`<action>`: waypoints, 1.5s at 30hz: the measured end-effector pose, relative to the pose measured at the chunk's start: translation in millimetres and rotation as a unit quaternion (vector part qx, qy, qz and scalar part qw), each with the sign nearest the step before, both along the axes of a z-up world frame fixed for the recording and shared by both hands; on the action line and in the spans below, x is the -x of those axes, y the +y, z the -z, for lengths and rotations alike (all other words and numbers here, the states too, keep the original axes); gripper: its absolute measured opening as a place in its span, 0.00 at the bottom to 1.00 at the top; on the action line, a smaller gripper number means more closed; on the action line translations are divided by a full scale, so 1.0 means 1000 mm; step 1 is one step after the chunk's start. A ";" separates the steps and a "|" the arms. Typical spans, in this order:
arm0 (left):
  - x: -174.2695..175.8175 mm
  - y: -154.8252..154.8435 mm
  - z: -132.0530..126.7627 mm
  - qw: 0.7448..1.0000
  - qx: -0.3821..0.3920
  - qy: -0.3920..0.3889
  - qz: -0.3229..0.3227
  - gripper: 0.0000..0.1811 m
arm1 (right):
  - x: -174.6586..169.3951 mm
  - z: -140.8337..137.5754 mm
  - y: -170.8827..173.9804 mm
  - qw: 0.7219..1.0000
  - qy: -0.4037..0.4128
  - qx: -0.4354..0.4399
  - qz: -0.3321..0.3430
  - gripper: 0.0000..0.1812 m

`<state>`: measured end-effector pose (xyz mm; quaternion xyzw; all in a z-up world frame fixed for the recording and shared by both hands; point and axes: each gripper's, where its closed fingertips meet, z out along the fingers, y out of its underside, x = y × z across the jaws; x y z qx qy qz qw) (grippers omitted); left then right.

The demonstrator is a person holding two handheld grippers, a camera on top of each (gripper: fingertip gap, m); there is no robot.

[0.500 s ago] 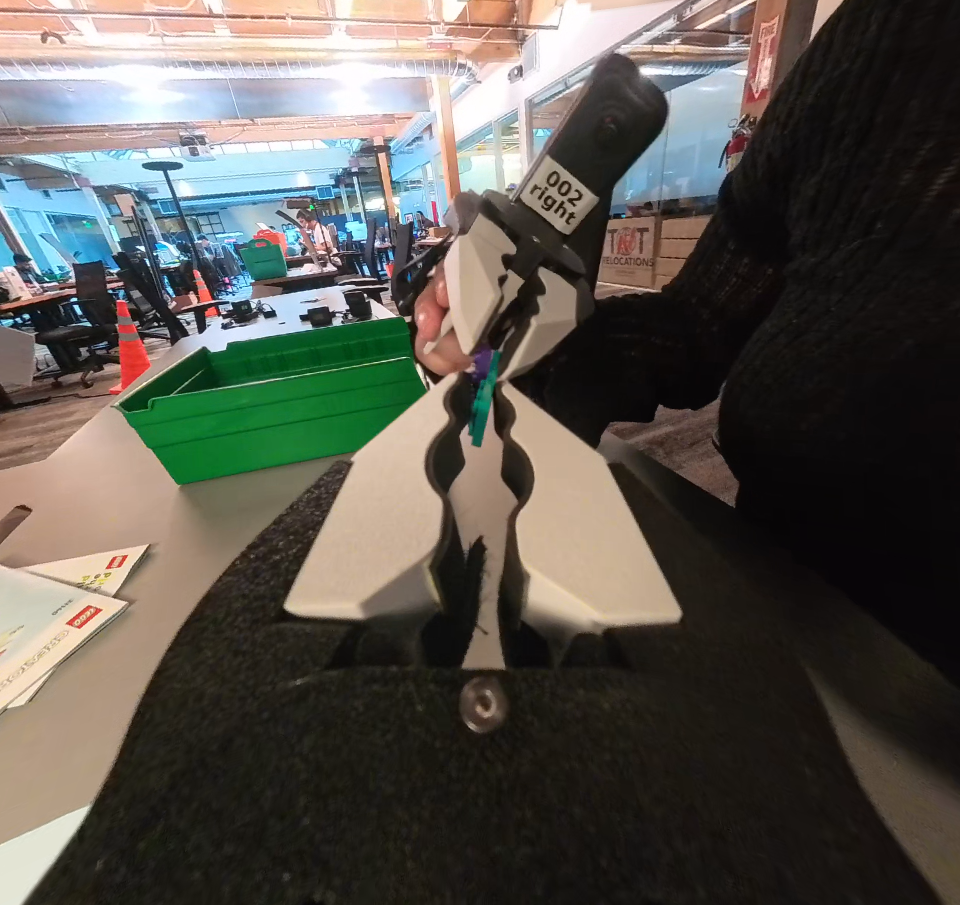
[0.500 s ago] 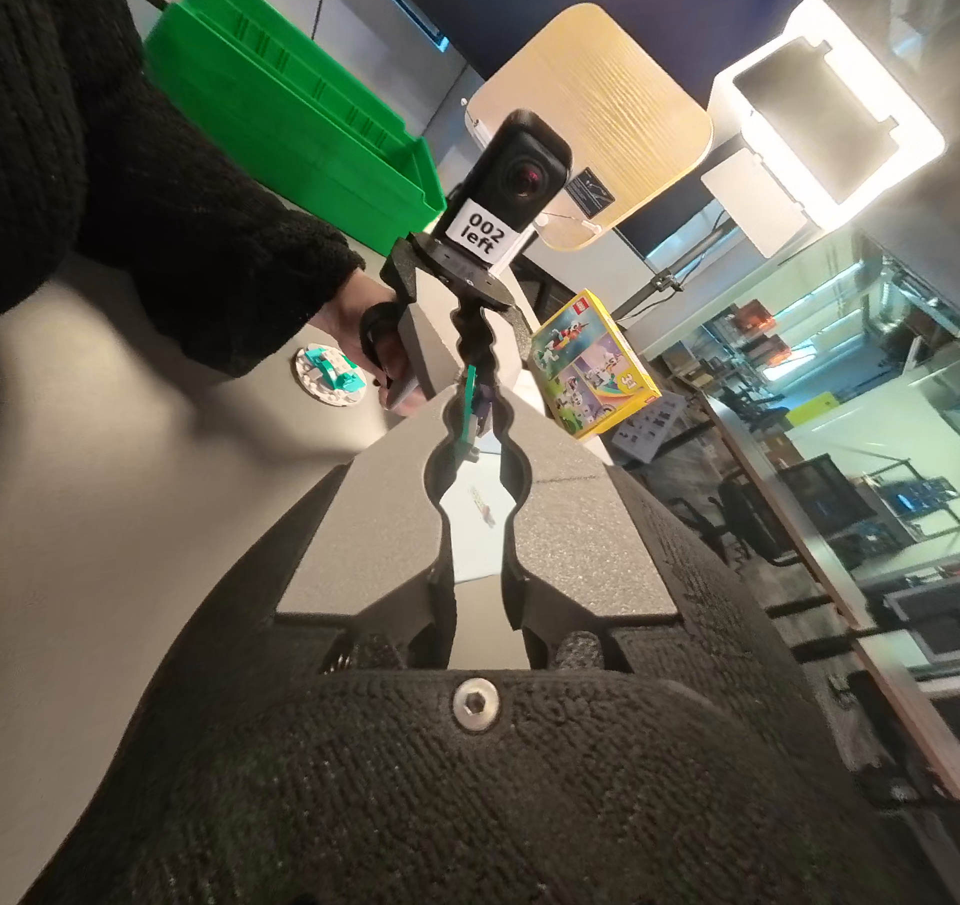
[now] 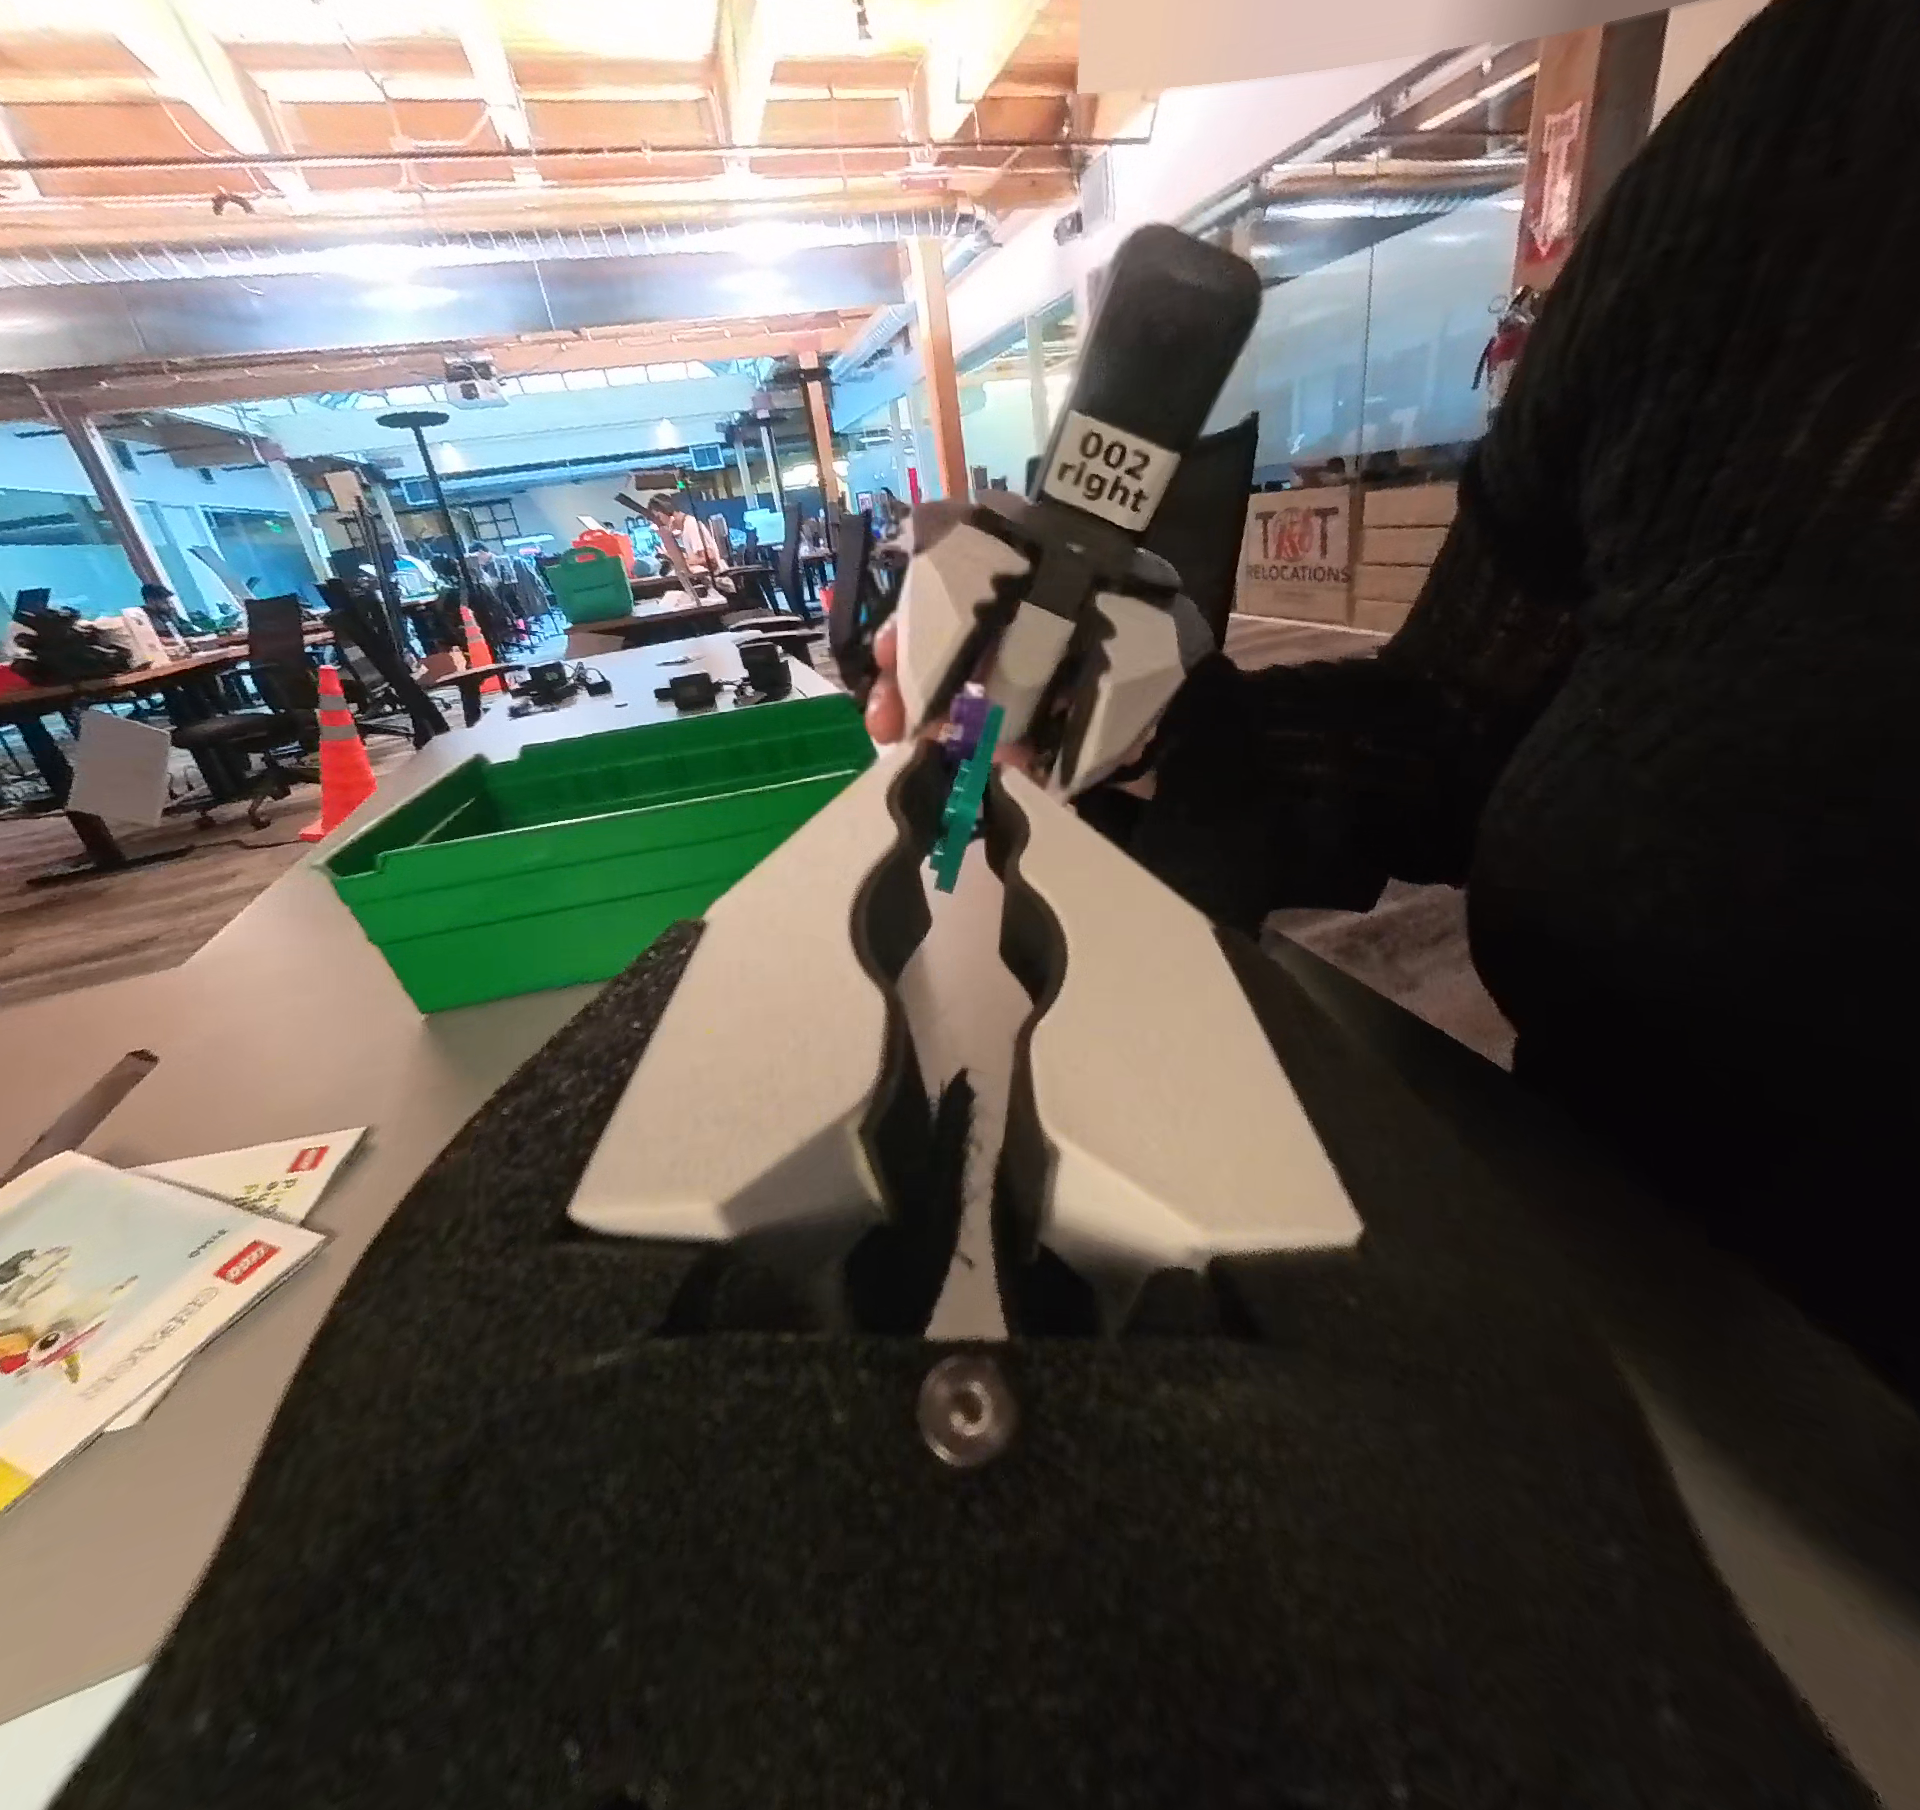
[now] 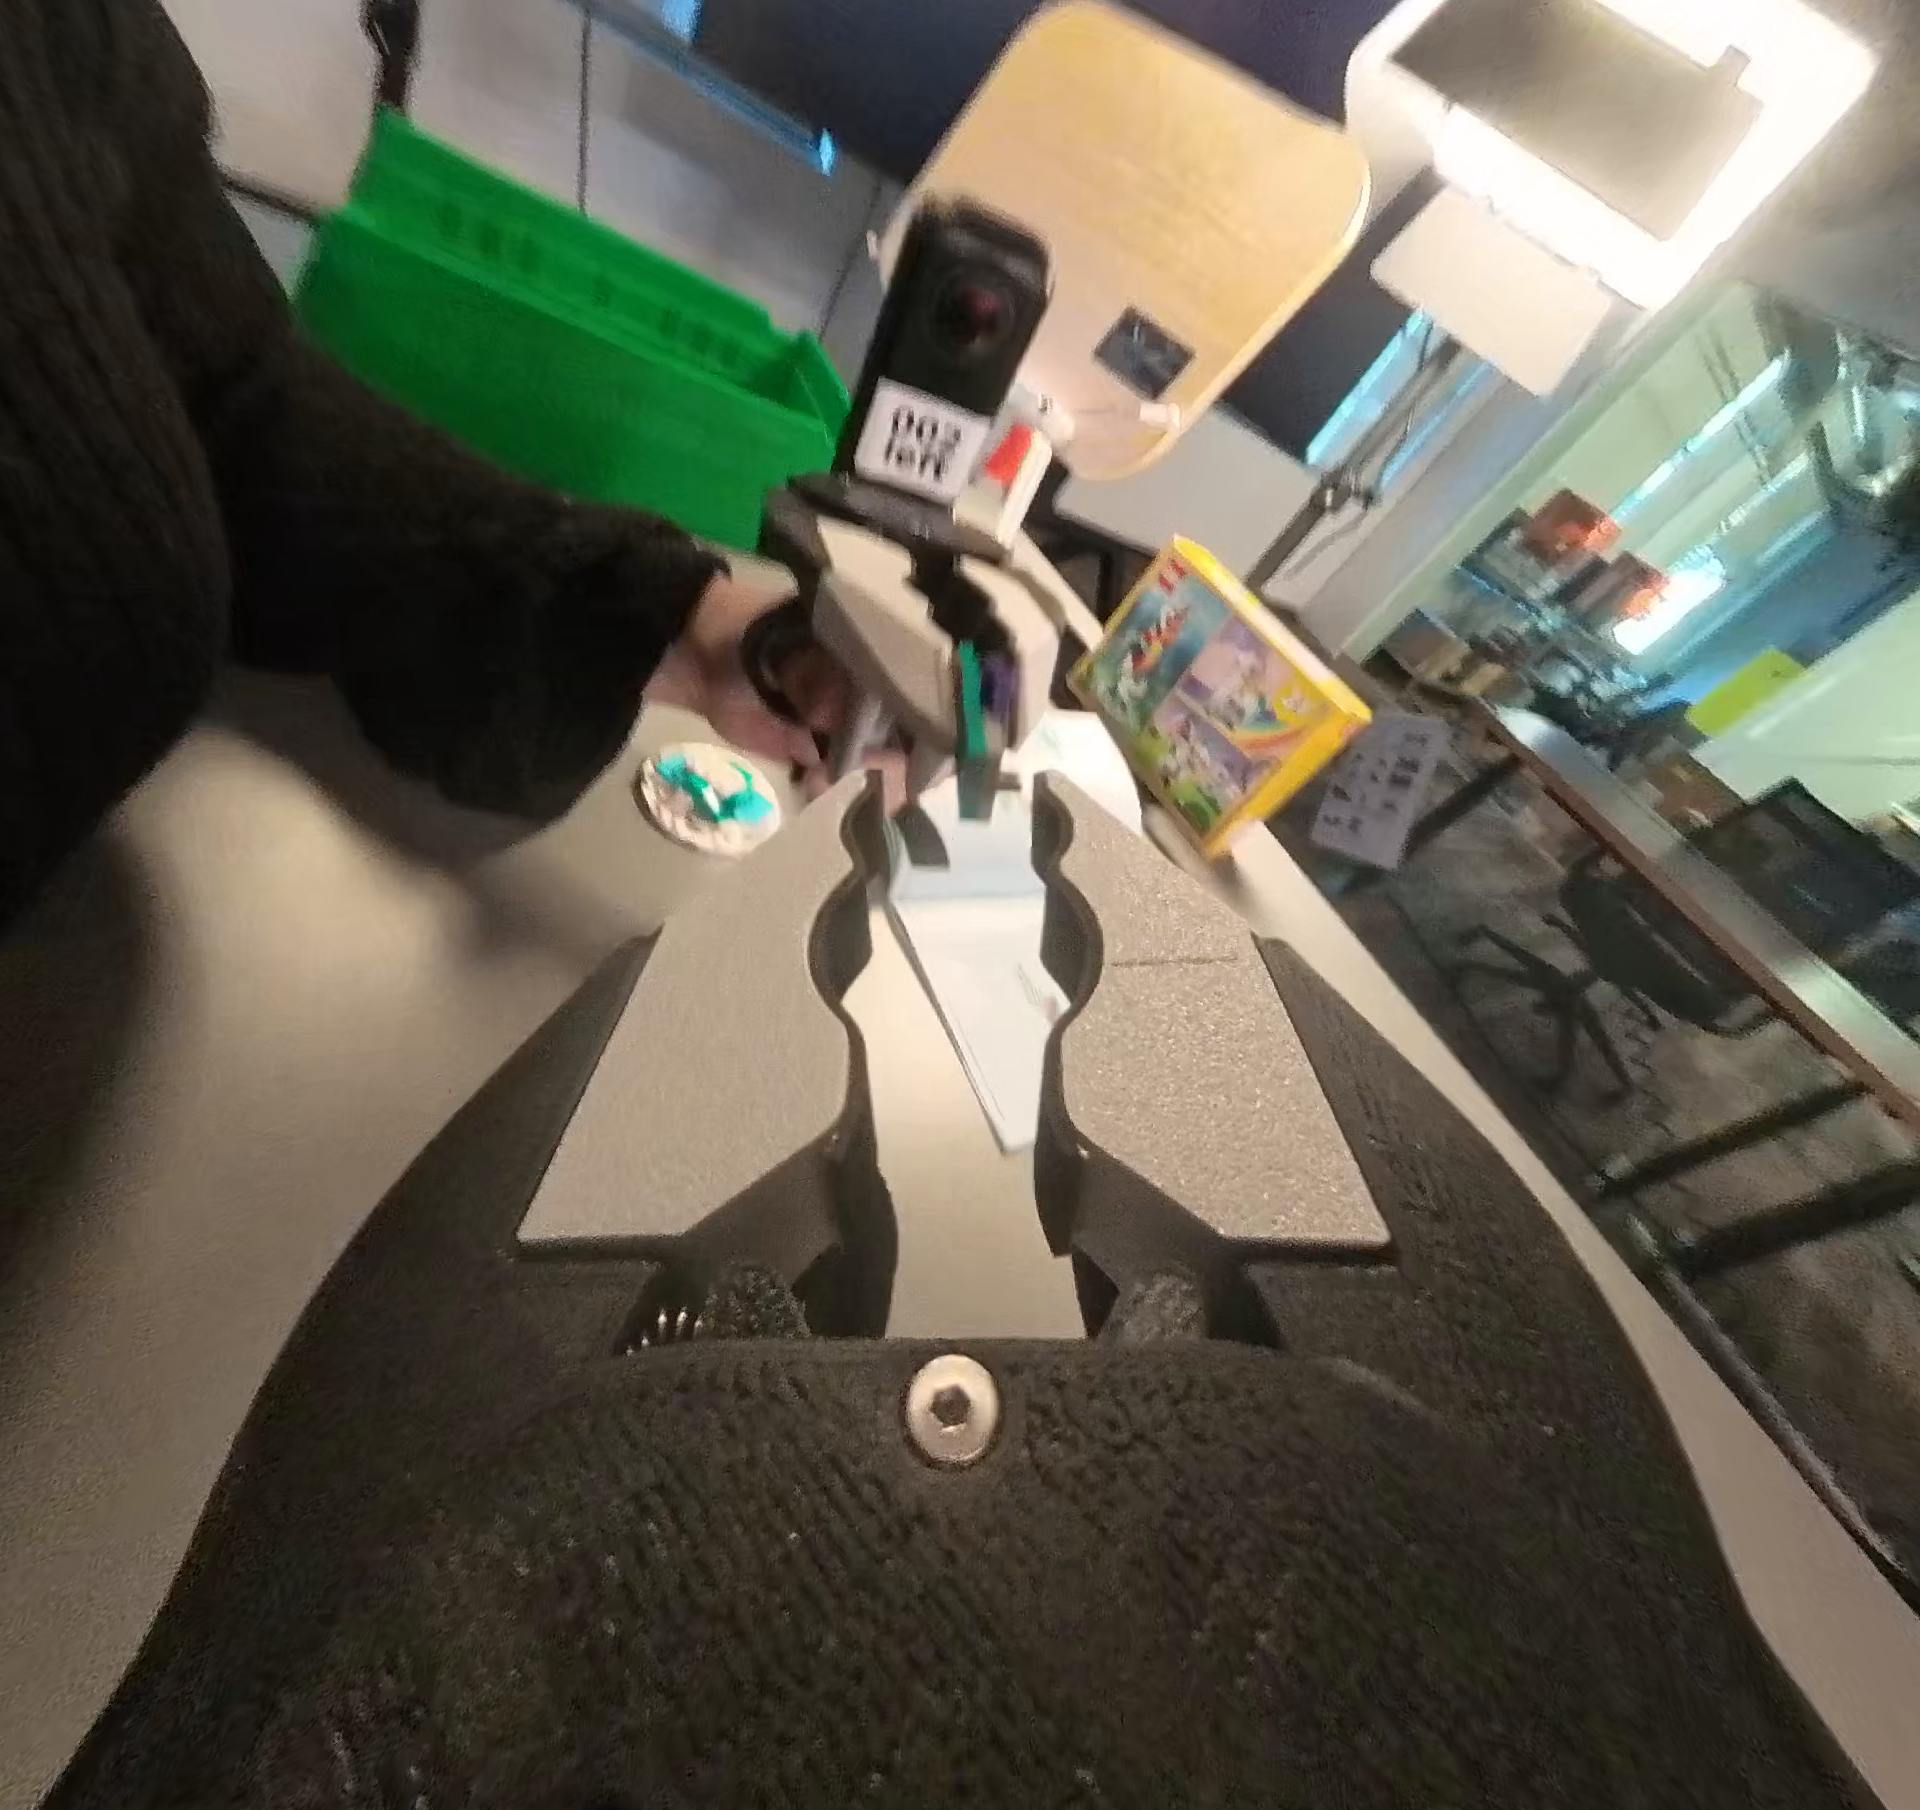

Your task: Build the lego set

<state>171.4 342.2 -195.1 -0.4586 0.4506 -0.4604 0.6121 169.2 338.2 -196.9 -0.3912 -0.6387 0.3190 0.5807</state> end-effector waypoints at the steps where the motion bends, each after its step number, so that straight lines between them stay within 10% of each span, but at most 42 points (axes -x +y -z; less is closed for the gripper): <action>1: 0.001 0.000 -0.001 1.000 0.002 -0.002 0.002 0.03 | 0.001 0.003 0.001 1.000 -0.007 -0.005 0.008 0.13; 19: -0.011 -0.029 0.014 0.982 -0.096 0.163 0.019 0.04 | 0.001 0.013 -0.020 0.997 -0.041 0.026 -0.060 0.05; 29: -0.008 -0.026 0.003 0.988 -0.113 0.109 -0.003 0.03 | 0.005 0.005 -0.019 0.999 0.000 -0.011 -0.037 0.05; 38: 0.012 -0.019 -0.017 0.998 0.043 0.037 0.003 0.34 | 0.006 0.000 -0.014 0.949 -0.020 -0.312 0.046 0.05; 45: 0.010 -0.022 0.007 0.980 0.186 0.052 0.047 0.18 | 0.006 0.001 -0.013 0.883 -0.024 -0.464 0.069 0.05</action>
